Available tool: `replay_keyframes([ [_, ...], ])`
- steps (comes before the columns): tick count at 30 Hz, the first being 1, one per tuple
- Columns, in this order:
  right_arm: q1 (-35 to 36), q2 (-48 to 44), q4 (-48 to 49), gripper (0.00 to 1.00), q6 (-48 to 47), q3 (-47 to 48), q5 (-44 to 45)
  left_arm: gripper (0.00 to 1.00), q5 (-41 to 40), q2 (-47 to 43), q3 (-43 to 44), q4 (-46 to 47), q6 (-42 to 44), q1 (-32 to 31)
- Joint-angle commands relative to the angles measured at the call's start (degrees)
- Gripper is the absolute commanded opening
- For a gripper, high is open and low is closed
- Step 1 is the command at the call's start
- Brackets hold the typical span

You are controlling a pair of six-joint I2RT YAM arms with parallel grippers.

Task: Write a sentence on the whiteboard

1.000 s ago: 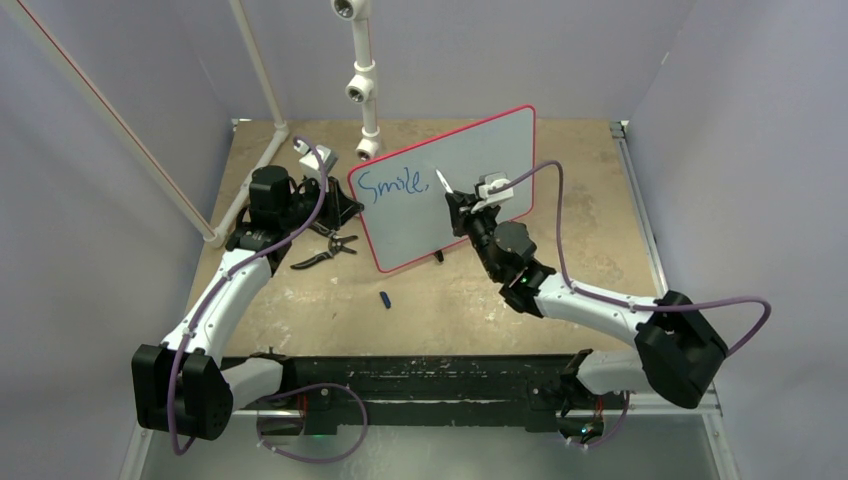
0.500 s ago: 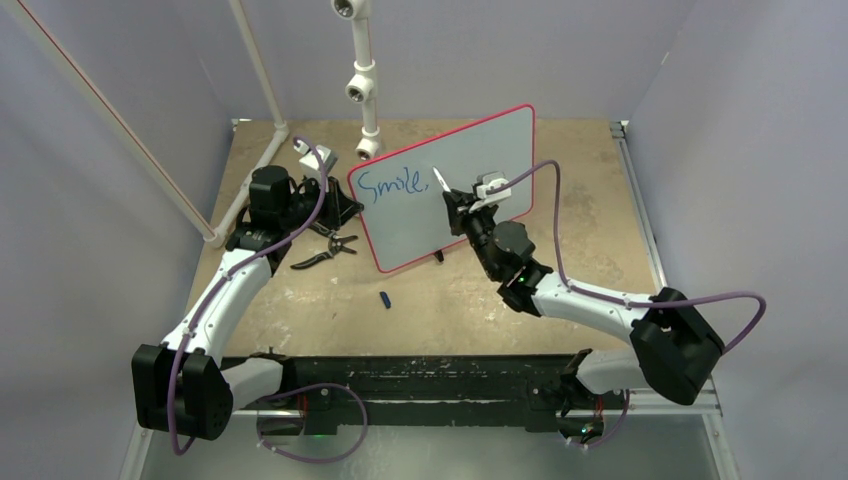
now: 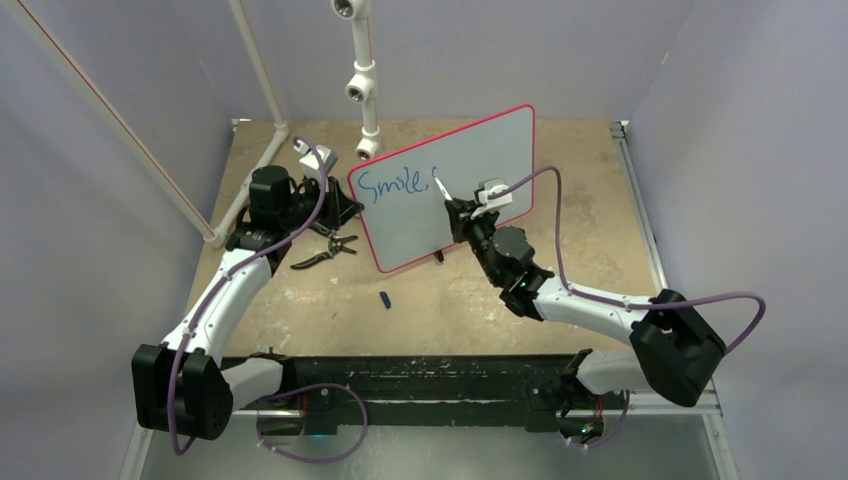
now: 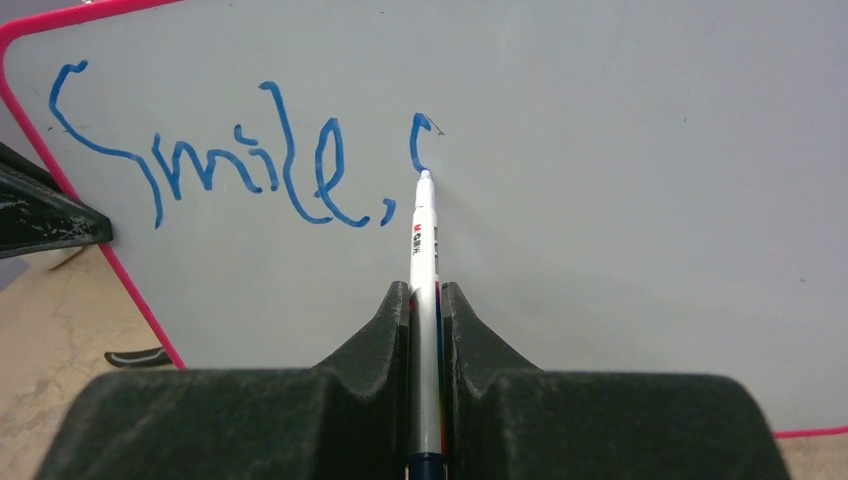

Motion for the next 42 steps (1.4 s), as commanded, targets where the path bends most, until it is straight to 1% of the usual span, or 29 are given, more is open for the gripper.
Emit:
replay_keyframes([
  [1, -0.2, -1.1, -3.0, 0.00, 2.0, 0.2, 4.3, 0.00, 0.0, 0.1, -0.3, 1.6, -0.1, -0.4],
  [14, 0.0, -1.0, -4.9, 0.00, 2.0, -0.4, 3.1, 0.00, 0.1, -0.1, -0.3, 1.6, -0.1, -0.5],
  [22, 2.9, -1.1, -5.1, 0.00, 1.8, -0.8, 3.9, 0.00, 0.2, -0.4, -0.3, 1.6, -0.2, -0.5],
  [27, 3.8, -3.8, -4.6, 0.00, 2.1, -0.7, 4.3, 0.00, 0.2, -0.5, -0.4, 1.6, -0.1, -0.6],
  [32, 3.6, -6.6, -6.3, 0.00, 2.2, 0.2, 4.2, 0.00, 0.2, -0.5, -0.4, 1.7, -0.1, -0.7],
  [42, 2.4, -2.7, -4.4, 0.00, -1.1, 3.2, 5.2, 0.00, 0.1, -0.4, -0.4, 1.6, -0.2, -0.9],
])
